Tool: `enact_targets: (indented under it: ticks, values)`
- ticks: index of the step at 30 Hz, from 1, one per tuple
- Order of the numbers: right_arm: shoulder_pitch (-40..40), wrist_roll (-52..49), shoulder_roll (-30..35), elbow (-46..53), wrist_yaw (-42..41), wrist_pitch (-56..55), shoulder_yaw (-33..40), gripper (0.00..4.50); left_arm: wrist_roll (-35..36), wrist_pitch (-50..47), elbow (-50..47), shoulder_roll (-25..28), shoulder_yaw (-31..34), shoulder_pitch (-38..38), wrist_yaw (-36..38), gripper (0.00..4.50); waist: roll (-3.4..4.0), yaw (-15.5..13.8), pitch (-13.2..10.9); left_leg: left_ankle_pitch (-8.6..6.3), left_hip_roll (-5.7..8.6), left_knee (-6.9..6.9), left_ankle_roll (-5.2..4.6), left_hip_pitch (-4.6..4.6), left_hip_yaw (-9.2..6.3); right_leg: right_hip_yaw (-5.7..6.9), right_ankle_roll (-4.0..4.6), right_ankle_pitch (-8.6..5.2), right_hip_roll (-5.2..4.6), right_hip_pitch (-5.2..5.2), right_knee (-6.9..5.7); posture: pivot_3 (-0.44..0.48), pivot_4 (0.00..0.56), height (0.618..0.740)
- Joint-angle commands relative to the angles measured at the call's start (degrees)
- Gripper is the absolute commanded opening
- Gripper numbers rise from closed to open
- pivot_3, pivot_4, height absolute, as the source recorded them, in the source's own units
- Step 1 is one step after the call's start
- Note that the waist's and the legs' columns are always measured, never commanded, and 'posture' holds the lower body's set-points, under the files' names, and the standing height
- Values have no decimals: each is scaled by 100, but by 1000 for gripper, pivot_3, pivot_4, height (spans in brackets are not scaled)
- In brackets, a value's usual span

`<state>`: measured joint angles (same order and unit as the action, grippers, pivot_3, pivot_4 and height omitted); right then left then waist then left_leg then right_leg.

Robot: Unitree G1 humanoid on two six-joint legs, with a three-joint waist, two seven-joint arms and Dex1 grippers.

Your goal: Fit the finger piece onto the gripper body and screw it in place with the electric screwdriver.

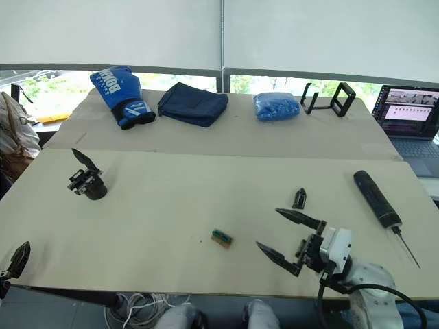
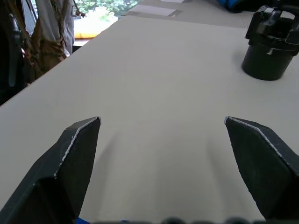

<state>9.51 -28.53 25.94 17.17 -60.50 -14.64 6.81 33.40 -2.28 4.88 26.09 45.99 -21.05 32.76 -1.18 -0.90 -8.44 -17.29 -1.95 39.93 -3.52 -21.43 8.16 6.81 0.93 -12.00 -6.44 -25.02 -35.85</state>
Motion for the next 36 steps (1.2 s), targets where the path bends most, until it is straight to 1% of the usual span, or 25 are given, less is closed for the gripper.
enact_targets:
  ticks: [1,4,8,11,14,17,20,24,27,36]
  values:
    - [-240,-165,-122,332,-48,-227,-229,4468,38,76,-355,29,-69,167,-80,4500,-5,-3,3,0,0,0,1,0,-1,1,3,2,0,1,-1,0,150,740]
    - [-369,-120,-157,490,52,-116,-388,4468,-42,6,-539,109,-265,343,-87,4500,-9,-15,5,3,0,0,6,-2,-3,5,34,20,0,1,-2,0,150,740]
    - [-383,-366,108,945,150,608,-608,4468,-317,-138,-519,242,-665,650,-182,4500,-8,5,5,23,1,0,39,-2,2,6,37,22,2,18,-3,0,150,740]
    - [-496,-446,219,1209,288,930,-736,4468,-622,-205,-305,379,-1028,926,-166,4500,-10,14,6,25,1,-1,34,-2,3,8,37,22,4,17,-4,0,150,740]
    - [-724,-424,188,1333,497,1114,-780,4468,-1030,-256,66,500,-1487,1463,-336,4500,-10,13,6,25,1,-2,31,-1,3,16,37,23,10,15,-8,0,150,740]
    - [-841,-409,174,1345,568,1172,-812,4468,-1354,-293,412,480,-1917,1945,-441,4500,-12,9,8,26,1,-2,31,-1,4,23,39,25,16,12,-11,0,150,740]
    - [-892,-373,164,1316,615,1144,-806,4468,-1542,-262,664,408,-2137,2323,-614,4500,-15,15,8,44,1,-1,29,-7,10,24,38,26,23,11,-11,0,150,740]
    - [-912,-363,170,1285,646,1122,-793,4468,-1748,-157,1140,457,-2262,2699,-769,4500,-17,24,9,45,1,-2,30,-9,13,25,36,28,21,9,-11,0,150,740]
    - [-930,-377,180,1258,626,1119,-791,4468,-1864,-59,1459,490,-2376,2995,-740,4500,-17,20,9,48,1,-2,34,-6,13,25,36,28,20,9,-15,0,150,740]
    - [-888,-340,215,1137,532,1017,-716,4468,-2025,112,1848,489,-2431,3413,-865,4500,-17,10,9,49,1,-2,36,-5,12,25,35,28,17,10,-17,0,150,740]
